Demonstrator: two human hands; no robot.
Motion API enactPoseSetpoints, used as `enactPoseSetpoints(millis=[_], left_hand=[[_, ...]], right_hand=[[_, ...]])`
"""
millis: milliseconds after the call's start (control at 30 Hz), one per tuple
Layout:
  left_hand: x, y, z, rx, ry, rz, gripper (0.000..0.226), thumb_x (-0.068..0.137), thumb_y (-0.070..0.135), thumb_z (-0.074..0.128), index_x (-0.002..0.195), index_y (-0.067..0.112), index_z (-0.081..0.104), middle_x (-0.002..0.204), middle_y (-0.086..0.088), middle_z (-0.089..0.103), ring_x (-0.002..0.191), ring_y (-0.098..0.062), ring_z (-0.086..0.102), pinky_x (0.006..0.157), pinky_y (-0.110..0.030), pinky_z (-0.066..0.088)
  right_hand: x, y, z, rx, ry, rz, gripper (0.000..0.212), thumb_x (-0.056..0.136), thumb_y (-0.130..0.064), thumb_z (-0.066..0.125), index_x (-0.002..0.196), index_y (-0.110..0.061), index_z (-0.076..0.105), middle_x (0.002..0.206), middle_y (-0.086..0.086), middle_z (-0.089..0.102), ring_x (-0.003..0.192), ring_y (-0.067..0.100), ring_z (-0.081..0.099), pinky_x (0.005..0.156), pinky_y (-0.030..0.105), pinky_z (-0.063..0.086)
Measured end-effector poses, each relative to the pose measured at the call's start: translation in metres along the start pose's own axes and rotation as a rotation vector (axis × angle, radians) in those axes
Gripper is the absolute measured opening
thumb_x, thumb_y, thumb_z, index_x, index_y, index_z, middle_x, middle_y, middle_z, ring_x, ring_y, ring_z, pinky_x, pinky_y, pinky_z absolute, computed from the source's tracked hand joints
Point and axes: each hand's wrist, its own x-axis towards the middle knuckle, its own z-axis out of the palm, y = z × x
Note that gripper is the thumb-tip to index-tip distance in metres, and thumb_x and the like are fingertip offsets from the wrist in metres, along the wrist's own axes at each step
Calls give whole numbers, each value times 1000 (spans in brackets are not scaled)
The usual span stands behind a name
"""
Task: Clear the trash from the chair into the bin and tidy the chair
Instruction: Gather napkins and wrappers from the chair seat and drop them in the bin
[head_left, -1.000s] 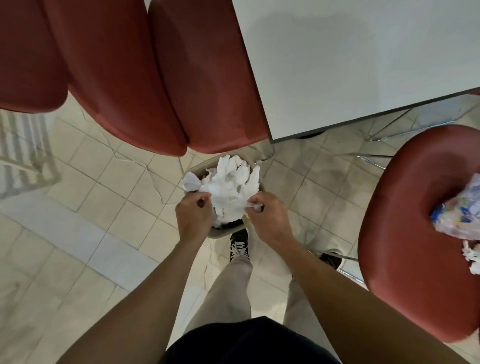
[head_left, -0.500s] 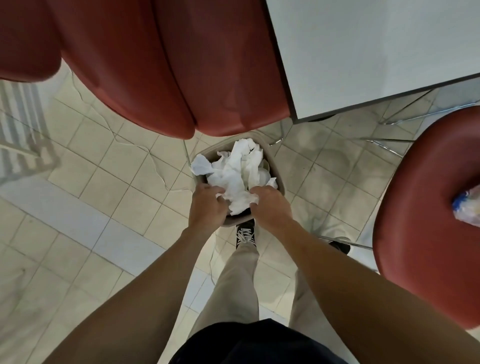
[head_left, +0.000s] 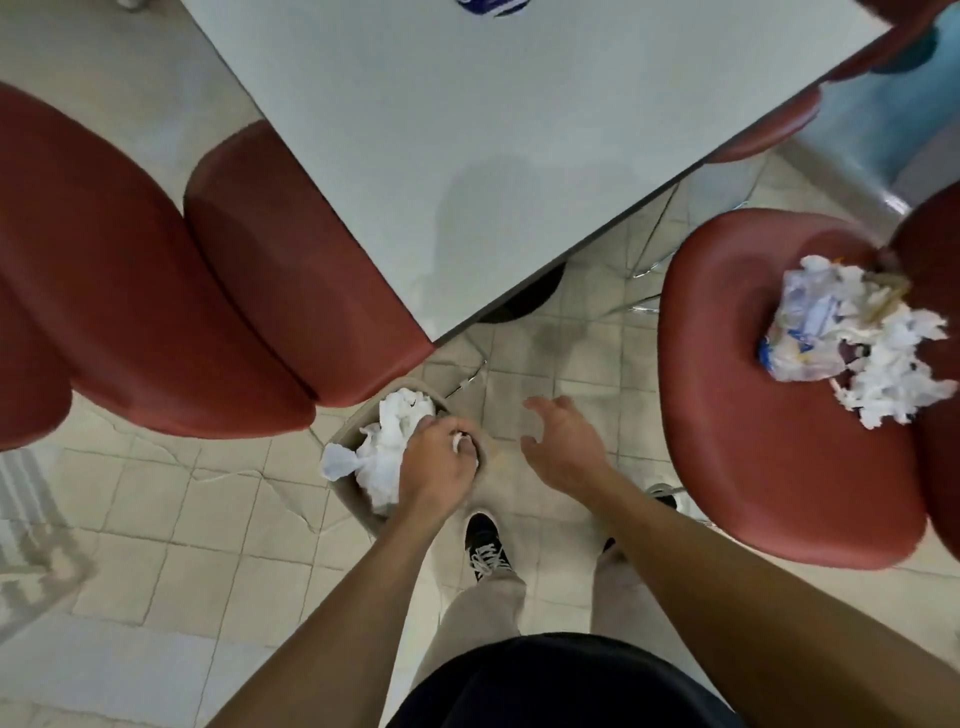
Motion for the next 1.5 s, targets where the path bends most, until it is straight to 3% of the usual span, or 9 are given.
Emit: enactPoseSetpoints(millis=[300, 433, 567, 667, 767, 867, 1067, 1300, 1500], left_hand=[[14, 117, 51, 217, -156, 309, 26, 88, 16, 57, 112, 24, 65, 116, 4, 61, 108, -18, 57, 95, -39, 47], [9, 169, 89, 287, -213, 462, 31, 89, 16, 57, 118, 23, 63, 120, 3, 60, 115, -16, 53, 102, -35, 42], [4, 223, 129, 344, -271, 592, 34, 89, 14, 58, 122, 20, 63, 119, 0, 60, 115, -18, 53, 98, -28, 40], [5, 257, 163, 385, -336, 654, 34, 87, 14, 58, 120, 20, 64, 118, -3, 61, 114, -20, 53, 98, -29, 41], [8, 288, 204, 398, -394, 670, 31, 86, 16, 60, 116, 22, 65, 116, 2, 60, 112, -17, 54, 98, -28, 41], [12, 315, 241, 435, -411, 700, 31, 85, 18, 61, 115, 23, 65, 117, 3, 60, 113, -17, 53, 99, -28, 40], [27, 364, 316, 512, -493, 752, 34, 84, 19, 63, 118, 20, 64, 121, 1, 61, 115, -19, 52, 100, -24, 34], [47, 405, 411, 565, -624, 726, 38, 83, 19, 63, 121, 21, 62, 123, -1, 58, 115, -21, 53, 99, -37, 45], [71, 412, 498, 613, -722, 716, 51, 80, 7, 60, 129, 21, 56, 124, -3, 55, 113, -23, 55, 94, -35, 48]], right_hand=[[-21, 95, -86, 140, 142, 151, 54, 90, -22, 55, 142, -21, 41, 142, 7, 40, 123, 26, 49, 100, 35, 43], [-31, 144, -118, 190, 200, 227, 48, 87, -25, 57, 134, -21, 48, 129, 9, 46, 117, 29, 52, 96, 36, 44], [-40, 198, -147, 226, 256, 304, 34, 82, -23, 56, 115, -16, 54, 112, 12, 51, 104, 35, 56, 86, 39, 48], [-42, 241, -168, 264, 283, 350, 37, 85, -24, 57, 120, -14, 55, 116, 14, 51, 107, 35, 56, 92, 41, 48], [-40, 286, -187, 300, 288, 402, 50, 88, -25, 60, 136, -18, 47, 131, 12, 46, 118, 32, 54, 101, 39, 44], [-34, 327, -201, 332, 291, 448, 51, 90, -25, 59, 139, -21, 45, 138, 11, 42, 122, 30, 51, 103, 37, 43], [-15, 407, -227, 384, 310, 520, 52, 89, -24, 59, 139, -22, 45, 136, 14, 47, 124, 31, 49, 103, 36, 41], [26, 490, -238, 483, 311, 583, 52, 86, -21, 61, 135, -24, 47, 135, 12, 46, 125, 29, 47, 102, 37, 41], [67, 550, -218, 522, 317, 588, 59, 84, -15, 62, 140, -24, 44, 136, 7, 41, 118, 28, 53, 99, 40, 45]])
